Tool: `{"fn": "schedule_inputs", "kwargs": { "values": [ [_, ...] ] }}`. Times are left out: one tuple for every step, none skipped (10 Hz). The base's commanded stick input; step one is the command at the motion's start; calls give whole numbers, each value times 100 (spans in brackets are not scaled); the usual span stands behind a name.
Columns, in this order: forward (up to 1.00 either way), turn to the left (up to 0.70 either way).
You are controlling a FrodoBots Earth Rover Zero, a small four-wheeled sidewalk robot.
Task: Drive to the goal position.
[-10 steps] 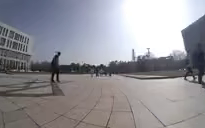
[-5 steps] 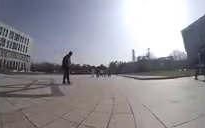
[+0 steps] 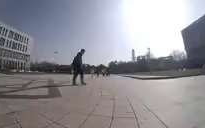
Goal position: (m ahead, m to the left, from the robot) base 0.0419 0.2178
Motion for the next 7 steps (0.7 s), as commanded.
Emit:
{"fn": "schedule_inputs", "kwargs": {
  "values": [
    [50,-50],
    [50,-41],
    [50,-19],
    [50,0],
    [50,0],
    [36,0],
    [0,0]
  ]
}}
